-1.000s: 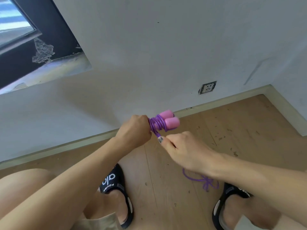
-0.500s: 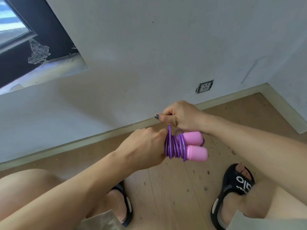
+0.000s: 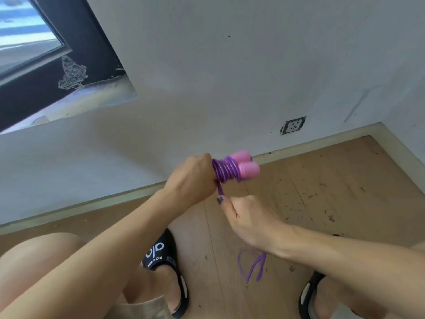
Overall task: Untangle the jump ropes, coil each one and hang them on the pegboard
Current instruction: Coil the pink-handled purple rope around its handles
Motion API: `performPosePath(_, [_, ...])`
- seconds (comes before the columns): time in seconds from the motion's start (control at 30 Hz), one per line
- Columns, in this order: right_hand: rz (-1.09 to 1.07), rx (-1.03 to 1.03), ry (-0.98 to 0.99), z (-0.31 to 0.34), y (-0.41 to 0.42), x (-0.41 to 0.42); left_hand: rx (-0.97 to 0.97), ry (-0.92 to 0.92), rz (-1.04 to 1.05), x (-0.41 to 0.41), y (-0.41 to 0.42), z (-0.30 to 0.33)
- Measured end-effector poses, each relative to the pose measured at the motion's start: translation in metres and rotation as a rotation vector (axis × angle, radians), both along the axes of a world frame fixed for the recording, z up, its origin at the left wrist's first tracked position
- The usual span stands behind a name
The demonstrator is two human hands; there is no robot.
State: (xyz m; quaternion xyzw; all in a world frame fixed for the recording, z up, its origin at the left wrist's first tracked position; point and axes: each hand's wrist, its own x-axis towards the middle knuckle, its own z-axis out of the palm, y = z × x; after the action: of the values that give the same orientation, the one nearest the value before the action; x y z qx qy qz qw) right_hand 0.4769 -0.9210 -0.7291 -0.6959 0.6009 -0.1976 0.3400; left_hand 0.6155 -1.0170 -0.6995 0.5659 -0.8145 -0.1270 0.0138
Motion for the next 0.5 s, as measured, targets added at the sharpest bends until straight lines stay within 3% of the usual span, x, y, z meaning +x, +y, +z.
performPosePath(0.1, [0.172, -0.237, 0.205, 0.022, -0.009, -0.009, -0.034, -0.199, -0.184, -0.005, 0.013, -0.009])
performPosePath(0.23, [0.196, -0.394, 0.397, 0.031, -0.034, -0.026, -0.002, -0.165, -0.2, -0.004, 0.021, -0.013])
performPosePath(0.33, [0.17, -0.448, 0.409, 0.043, -0.051, -0.038, -0.061, -0.086, -0.338, -0.008, 0.034, -0.008])
performPosePath(0.5, [0.116, -0.315, 0.235, 0.054, -0.078, -0.053, -0.044, 0.17, -0.379, -0.004, 0.051, 0.001])
